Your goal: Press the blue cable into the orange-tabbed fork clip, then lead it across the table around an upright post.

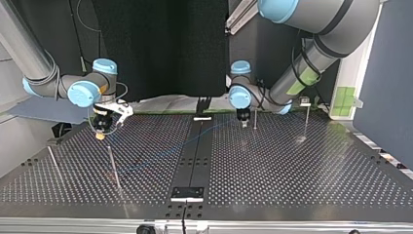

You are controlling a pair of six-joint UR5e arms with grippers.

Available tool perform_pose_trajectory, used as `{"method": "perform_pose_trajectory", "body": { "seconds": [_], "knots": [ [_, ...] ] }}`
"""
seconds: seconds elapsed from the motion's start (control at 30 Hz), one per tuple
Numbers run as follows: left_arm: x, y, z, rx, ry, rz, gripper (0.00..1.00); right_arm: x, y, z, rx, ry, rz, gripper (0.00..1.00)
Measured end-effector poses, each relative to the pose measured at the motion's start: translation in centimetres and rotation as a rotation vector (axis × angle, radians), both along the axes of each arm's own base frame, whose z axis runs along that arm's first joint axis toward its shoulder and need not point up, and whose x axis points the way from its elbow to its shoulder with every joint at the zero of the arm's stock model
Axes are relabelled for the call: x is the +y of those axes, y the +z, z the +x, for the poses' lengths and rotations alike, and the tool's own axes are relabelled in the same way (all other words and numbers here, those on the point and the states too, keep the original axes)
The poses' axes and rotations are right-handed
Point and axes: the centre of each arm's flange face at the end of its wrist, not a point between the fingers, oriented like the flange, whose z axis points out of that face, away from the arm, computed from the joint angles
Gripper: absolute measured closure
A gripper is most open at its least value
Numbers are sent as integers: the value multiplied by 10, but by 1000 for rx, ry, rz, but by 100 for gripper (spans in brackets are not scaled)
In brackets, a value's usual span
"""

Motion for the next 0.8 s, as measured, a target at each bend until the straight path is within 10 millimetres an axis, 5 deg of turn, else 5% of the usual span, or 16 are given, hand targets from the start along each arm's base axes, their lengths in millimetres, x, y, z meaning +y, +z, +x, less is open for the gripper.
{"method": "perform_pose_trajectory", "body": {
  "seconds": [0.8],
  "knots": [
    [-1,11,15,-30,-1,-39,17,2,-6,-2,2,-6,3,100]
  ]
}}
